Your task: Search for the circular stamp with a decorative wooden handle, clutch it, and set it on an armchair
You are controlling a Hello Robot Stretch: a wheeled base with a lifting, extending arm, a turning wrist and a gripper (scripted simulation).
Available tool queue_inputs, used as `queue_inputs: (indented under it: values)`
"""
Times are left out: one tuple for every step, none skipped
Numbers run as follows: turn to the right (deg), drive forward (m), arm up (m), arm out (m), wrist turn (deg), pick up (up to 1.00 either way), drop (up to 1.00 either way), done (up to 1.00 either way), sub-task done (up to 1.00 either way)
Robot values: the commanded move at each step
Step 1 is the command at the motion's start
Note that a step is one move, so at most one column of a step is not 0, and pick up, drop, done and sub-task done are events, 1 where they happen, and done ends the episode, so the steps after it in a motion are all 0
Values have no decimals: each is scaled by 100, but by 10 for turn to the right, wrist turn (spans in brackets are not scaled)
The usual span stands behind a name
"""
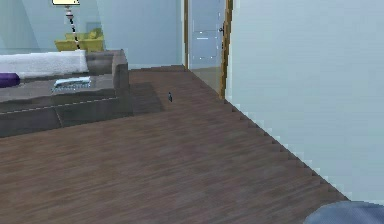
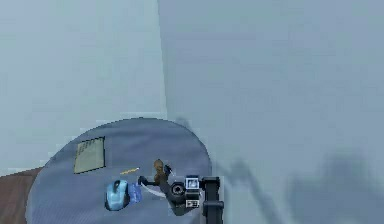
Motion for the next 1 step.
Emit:
queue_inputs:
  values:
    - [0,0,10,0,0,0,0,0,0]
